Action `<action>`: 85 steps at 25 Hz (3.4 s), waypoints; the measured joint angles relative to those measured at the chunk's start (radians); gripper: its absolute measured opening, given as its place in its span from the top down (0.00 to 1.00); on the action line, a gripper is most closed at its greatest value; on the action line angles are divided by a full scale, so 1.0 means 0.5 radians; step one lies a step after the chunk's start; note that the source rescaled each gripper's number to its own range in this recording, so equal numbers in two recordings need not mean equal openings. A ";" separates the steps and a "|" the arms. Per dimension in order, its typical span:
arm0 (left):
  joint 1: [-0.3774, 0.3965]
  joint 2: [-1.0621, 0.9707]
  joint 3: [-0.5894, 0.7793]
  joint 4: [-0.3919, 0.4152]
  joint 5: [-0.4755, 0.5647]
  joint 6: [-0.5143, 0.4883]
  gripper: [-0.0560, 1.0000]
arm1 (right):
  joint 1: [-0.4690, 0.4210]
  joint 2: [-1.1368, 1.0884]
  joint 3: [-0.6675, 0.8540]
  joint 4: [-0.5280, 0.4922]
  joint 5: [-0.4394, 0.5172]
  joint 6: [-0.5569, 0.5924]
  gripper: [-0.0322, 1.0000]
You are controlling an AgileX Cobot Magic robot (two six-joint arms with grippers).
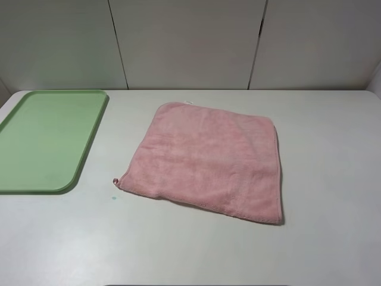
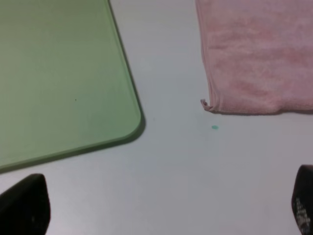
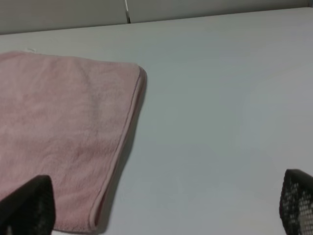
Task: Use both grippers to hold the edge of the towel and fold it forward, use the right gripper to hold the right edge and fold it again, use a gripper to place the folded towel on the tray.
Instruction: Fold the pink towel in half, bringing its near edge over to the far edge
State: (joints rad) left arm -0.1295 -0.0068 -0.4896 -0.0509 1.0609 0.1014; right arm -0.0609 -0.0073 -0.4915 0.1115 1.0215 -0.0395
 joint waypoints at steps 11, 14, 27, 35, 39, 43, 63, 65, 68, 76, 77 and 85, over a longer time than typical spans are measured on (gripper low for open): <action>0.000 0.000 0.000 0.000 0.000 0.000 0.00 | 0.000 0.000 0.000 0.000 0.000 0.000 0.00; 0.000 0.000 0.000 0.000 0.000 0.000 0.00 | 0.000 0.000 0.000 0.000 0.000 0.000 0.00; 0.000 0.000 0.000 0.000 0.000 0.000 0.00 | 0.000 0.000 0.000 0.000 0.000 0.000 0.00; 0.000 0.000 0.000 0.000 -0.005 0.000 0.00 | 0.000 0.000 0.000 0.000 0.000 0.000 0.00; 0.000 0.000 0.000 0.000 -0.005 0.000 0.00 | 0.000 0.000 0.000 0.000 0.000 0.000 0.00; 0.000 0.000 0.000 0.000 -0.005 0.000 0.00 | 0.000 0.000 0.000 0.000 0.000 0.000 0.00; 0.000 0.000 0.000 0.000 -0.005 0.000 0.00 | 0.000 0.000 0.000 0.000 0.000 0.000 0.00; 0.000 0.000 0.000 0.000 -0.005 0.006 0.00 | 0.000 0.000 0.000 0.000 0.000 -0.002 0.00; 0.000 0.000 0.000 0.000 -0.005 0.040 0.00 | 0.000 0.002 0.000 0.002 0.000 -0.009 0.00; 0.000 0.193 -0.059 0.000 0.022 0.122 0.00 | 0.065 0.256 -0.002 0.101 0.000 -0.064 0.00; 0.000 0.255 -0.080 0.000 0.022 0.147 0.00 | 0.075 0.292 -0.016 0.110 0.000 -0.089 0.00; -0.006 0.755 -0.226 -0.003 -0.036 0.411 0.00 | 0.235 0.607 -0.172 0.103 -0.025 -0.397 0.00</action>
State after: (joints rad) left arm -0.1323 0.3706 -0.6026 -0.0526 1.0427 0.3071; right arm 0.0565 0.2963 -0.5778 0.1629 1.0092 -0.2380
